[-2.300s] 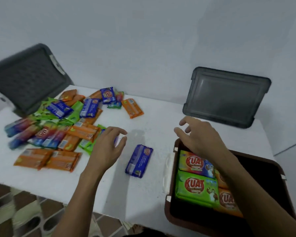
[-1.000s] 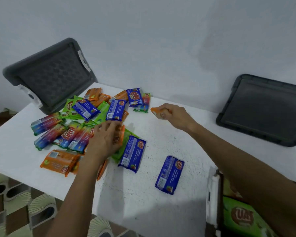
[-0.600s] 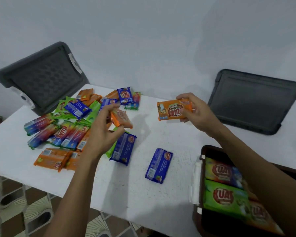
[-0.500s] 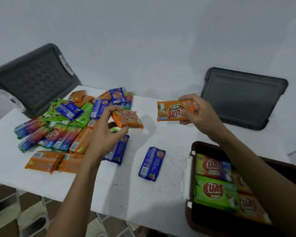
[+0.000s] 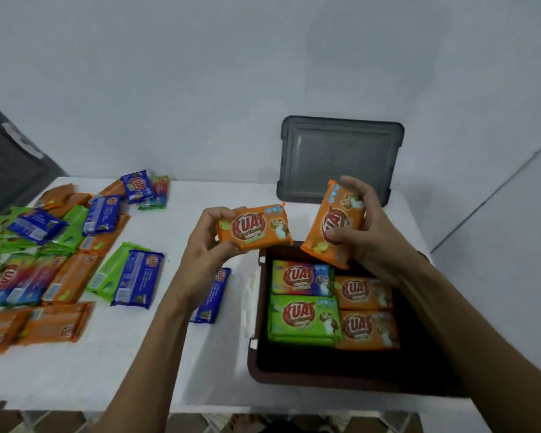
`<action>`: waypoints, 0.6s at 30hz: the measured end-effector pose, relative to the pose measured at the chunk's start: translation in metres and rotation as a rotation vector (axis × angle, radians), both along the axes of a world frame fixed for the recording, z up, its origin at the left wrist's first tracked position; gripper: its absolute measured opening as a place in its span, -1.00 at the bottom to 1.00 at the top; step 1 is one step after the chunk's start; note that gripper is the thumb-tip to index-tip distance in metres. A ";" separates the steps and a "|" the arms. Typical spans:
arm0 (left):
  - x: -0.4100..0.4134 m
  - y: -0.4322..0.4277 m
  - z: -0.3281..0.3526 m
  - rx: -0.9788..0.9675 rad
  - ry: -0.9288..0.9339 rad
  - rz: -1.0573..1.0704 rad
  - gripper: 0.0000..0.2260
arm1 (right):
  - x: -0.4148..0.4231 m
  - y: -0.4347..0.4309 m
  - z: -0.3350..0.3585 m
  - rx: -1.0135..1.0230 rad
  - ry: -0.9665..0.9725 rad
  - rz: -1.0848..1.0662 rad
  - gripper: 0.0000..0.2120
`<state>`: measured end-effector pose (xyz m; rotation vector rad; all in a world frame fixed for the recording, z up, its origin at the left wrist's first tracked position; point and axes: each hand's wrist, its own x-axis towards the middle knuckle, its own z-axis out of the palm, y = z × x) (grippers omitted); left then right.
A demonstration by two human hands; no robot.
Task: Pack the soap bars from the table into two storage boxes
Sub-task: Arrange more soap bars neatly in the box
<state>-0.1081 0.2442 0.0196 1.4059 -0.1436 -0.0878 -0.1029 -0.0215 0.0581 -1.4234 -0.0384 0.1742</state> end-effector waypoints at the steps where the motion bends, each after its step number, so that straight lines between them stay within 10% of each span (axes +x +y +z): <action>1: -0.001 -0.008 -0.001 0.029 -0.004 0.008 -0.63 | -0.005 -0.007 0.001 -0.025 -0.012 -0.017 -0.31; 18: -0.017 -0.066 -0.005 0.142 0.048 0.073 -0.63 | -0.066 -0.067 -0.035 -0.408 0.079 -0.287 -0.91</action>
